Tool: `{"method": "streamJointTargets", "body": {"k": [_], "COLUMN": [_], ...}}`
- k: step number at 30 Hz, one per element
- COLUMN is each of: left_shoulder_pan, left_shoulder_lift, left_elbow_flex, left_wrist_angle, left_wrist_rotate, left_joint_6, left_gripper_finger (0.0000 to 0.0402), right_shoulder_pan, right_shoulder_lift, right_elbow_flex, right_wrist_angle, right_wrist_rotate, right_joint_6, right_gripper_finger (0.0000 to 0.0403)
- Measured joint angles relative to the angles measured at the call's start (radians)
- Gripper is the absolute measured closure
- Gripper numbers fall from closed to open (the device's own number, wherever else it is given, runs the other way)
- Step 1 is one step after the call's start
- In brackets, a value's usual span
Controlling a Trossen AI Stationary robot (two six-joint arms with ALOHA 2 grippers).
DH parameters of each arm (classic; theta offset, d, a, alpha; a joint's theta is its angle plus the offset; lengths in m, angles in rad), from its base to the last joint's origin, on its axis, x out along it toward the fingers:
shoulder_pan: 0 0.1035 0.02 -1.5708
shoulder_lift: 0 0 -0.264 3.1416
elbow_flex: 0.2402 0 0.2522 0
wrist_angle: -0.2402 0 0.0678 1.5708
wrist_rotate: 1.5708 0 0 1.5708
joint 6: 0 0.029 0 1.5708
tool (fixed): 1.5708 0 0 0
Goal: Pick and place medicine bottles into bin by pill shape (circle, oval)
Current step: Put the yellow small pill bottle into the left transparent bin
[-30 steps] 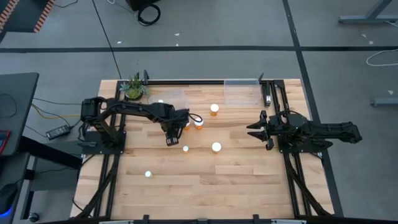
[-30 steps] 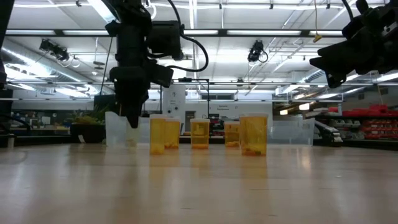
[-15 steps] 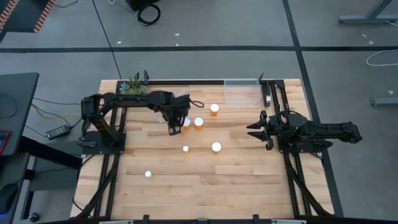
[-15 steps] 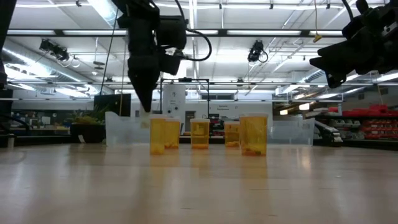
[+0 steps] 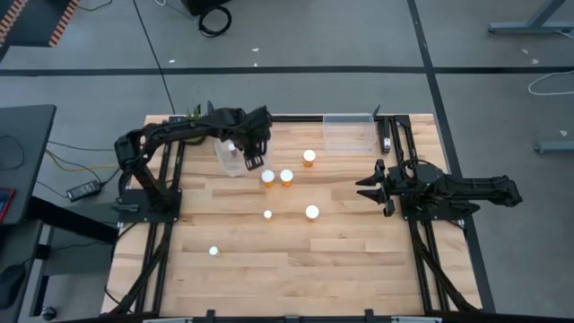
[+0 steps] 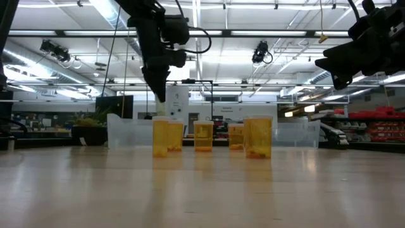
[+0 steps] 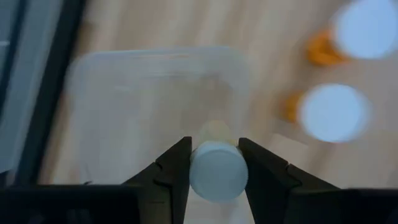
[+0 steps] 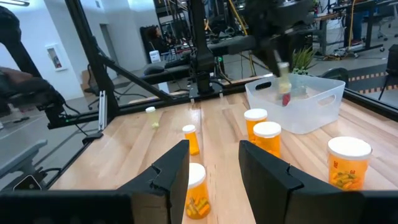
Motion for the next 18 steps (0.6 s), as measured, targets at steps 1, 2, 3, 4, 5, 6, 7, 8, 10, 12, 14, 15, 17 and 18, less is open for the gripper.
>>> {"method": "streamJointTargets", "body": {"k": [1,2,3,4,5,6,7,8,10,12,14,15,17,18], "left_shoulder_pan": [0.015,0.032,0.049,0.064,0.077,0.09,0.101,0.112,0.132,0.143,0.147,0.147,0.146,0.146], "left_shoulder_lift": [0.0,0.0,0.0,0.0,0.0,0.0,0.0,0.0,0.0,0.0,0.0,0.0,0.0,0.0], "left_elbow_flex": [-0.009,-0.019,-0.032,-0.044,-0.06,-0.078,-0.098,-0.115,-0.137,-0.16,-0.18,-0.185,-0.196,-0.2], "left_wrist_angle": [0.016,0.031,0.049,0.068,0.093,0.12,0.146,0.168,0.201,0.219,0.229,0.234,0.236,0.236], "left_wrist_rotate": [-0.005,-0.005,-0.005,-0.005,-0.005,-0.005,-0.005,-0.004,-0.003,-0.003,-0.003,-0.003,-0.002,-0.002], "left_joint_6": [0.002,0.002,0.002,0.002,0.003,0.003,0.004,0.004,0.005,0.005,0.002,0.001,-0.006,-0.01], "left_gripper_finger": [0.0262,0.026,0.0261,0.0262,0.0264,0.0267,0.0269,0.0271,0.0272,0.0269,0.0263,0.0261,0.0258,0.0258], "right_shoulder_pan": [0.0,0.0,0.0,0.0,0.0,0.0,0.0,0.0,0.0,0.0,0.0,0.0,0.0,0.0], "right_shoulder_lift": [0.0,0.0,0.0,0.0,0.0,0.0,0.0,0.0,0.0,0.0,0.0,0.0,0.0,0.0], "right_elbow_flex": [0.0,0.0,0.0,0.0,0.0,0.0,0.0,0.0,0.0,0.0,0.0,0.0,0.0,0.0], "right_wrist_angle": [0.0,0.0,0.0,0.0,0.0,0.0,0.0,0.0,0.0,0.0,0.0,0.0,0.0,0.0], "right_wrist_rotate": [0.0,0.0,0.0,0.0,0.0,0.0,0.0,0.0,0.0,0.0,0.0,0.0,0.0,0.0], "right_joint_6": [0.0,0.0,0.0,0.0,0.0,0.0,0.0,0.0,0.0,0.0,0.0,0.0,0.0,0.0], "right_gripper_finger": [0.0256,0.0256,0.0256,0.0256,0.0256,0.0256,0.0256,0.0256,0.0256,0.0256,0.0256,0.0256,0.0256,0.0256]}}
